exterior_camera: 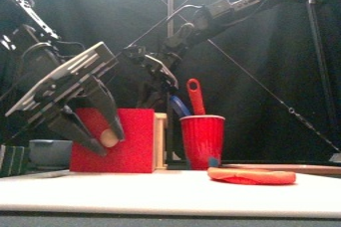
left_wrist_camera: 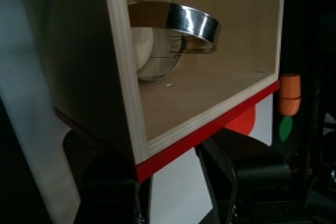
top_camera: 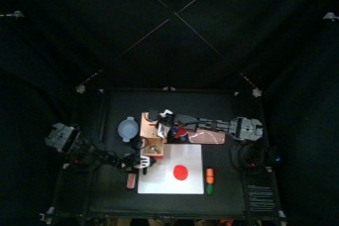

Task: Get the cutter from the drawer then cut the dough then place the extra dough in the bowl
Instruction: Place the cutter on the board

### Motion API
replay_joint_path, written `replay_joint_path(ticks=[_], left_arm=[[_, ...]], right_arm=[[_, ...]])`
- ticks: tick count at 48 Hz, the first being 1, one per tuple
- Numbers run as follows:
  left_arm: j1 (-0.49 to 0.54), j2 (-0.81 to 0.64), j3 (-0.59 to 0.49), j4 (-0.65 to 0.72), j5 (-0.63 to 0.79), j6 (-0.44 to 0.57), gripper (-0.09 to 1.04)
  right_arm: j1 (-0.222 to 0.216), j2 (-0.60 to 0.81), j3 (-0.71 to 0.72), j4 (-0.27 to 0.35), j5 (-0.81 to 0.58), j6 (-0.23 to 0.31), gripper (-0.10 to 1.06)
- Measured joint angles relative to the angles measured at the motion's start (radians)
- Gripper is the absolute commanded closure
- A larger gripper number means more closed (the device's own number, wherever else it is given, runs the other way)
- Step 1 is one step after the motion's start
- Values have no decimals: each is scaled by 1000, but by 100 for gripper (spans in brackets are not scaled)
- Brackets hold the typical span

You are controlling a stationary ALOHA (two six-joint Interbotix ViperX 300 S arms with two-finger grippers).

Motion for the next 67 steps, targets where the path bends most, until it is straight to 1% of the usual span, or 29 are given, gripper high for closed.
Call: replay_joint_path(ticks=[11,20,25,34,38,43,48,54,59,61,64,67], left_arm=[[0,-15,2,18,3,3,17],[-3,-109,28,60,21,5,17],[-9,-176,74,98,48,2,17],[-15,-278,150,118,63,12,17],[-17,-331,189,170,63,12,17],[-15,-411,239,285,54,9,18],[14,-492,295,446,40,9,18],[95,-571,354,657,38,8,18],[155,-603,374,782,38,9,18],[181,-612,380,825,38,9,18],[221,-626,390,874,40,8,18],[256,-635,397,907,43,8,18]], right_arm=[[2,2,-5,0,2,0,94],[6,3,-17,-3,6,-2,94],[14,5,-34,-8,14,-9,94],[32,6,-72,-8,26,-11,94],[40,3,-81,-5,40,-17,93],[54,-37,-78,12,51,-21,91],[87,-86,-41,28,43,-32,80],[146,-101,18,32,-17,-26,57],[193,-103,48,31,-94,-14,39],[204,-103,51,29,-112,-9,33],[219,-103,52,31,-121,-9,27],[221,-101,57,32,-126,0,23]])
